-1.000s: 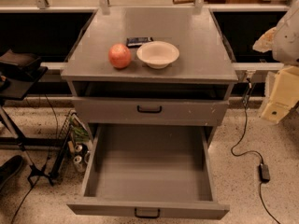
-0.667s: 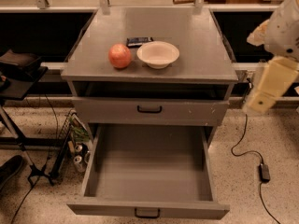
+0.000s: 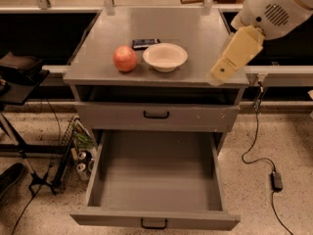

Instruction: Place rxbar blueberry into middle drawer

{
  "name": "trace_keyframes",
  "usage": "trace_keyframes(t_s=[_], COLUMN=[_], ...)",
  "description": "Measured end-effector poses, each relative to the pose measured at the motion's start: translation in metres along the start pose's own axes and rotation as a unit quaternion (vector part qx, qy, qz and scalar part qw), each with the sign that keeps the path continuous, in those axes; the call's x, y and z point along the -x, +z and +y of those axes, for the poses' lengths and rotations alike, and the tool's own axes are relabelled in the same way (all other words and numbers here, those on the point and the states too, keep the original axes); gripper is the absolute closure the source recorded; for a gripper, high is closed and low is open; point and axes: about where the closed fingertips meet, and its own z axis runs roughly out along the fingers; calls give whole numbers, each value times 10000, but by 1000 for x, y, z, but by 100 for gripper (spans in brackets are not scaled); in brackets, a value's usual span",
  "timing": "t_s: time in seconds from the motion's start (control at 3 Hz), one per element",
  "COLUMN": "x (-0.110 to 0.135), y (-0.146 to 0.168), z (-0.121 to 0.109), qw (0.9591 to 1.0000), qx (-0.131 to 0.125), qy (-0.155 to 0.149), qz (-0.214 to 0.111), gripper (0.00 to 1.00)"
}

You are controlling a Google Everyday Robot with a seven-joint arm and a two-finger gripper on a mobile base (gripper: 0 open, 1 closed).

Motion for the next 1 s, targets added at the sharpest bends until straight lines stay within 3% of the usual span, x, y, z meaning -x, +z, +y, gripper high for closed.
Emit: trace_keyframes(t_s=[0.33,0.67,1.0], x=[39,39,39], y=[16,16,16], z=[-8,-6,-6], qw=[9960,9936,9936], qx=[265,283,283], qy=[733,1008,1008], qz=[-436,-427,-427], gripper=[0,0,0])
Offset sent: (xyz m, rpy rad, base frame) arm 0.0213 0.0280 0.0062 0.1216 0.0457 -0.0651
